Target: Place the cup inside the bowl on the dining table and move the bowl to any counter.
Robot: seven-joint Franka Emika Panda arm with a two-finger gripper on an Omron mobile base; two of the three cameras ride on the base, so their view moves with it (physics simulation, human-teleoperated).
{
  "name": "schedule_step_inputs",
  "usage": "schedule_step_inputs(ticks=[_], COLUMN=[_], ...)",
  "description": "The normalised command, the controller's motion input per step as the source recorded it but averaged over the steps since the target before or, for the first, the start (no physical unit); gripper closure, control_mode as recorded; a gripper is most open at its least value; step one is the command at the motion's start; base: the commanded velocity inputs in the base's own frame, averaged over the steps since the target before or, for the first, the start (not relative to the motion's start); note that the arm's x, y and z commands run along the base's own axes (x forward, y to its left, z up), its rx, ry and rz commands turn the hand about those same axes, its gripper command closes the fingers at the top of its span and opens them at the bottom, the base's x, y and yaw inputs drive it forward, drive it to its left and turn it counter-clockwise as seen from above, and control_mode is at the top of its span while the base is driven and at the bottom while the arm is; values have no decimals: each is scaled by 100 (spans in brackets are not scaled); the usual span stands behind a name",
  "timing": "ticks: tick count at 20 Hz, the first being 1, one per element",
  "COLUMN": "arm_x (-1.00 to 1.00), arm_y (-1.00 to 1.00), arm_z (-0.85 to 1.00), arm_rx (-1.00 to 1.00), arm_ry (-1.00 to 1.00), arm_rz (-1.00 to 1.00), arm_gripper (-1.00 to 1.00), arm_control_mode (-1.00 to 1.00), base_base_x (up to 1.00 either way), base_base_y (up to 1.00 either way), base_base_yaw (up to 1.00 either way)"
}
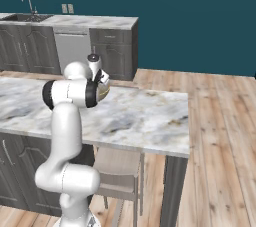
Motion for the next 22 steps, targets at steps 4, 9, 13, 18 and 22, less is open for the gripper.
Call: schedule_step_inputs(ticks=[4, 9, 13, 18, 22], arm_x=[34, 25, 10, 6, 0], arm_y=[0, 0, 0, 0, 0], arm_z=[-1, 0, 0, -7, -21], arm_rx=[0, 0, 0, 0, 0], arm_ry=[0, 0, 1, 3, 4], arm_rz=[0, 0, 0, 0, 0], arm_gripper=[100, 100, 100, 100, 100], arm_control_mode=[-100, -100, -100, -100, -100], base_base_x=[0, 0, 0, 0, 0], base_base_y=[0, 0, 0, 0, 0], base_base_yaw=[0, 0, 0, 0, 0])
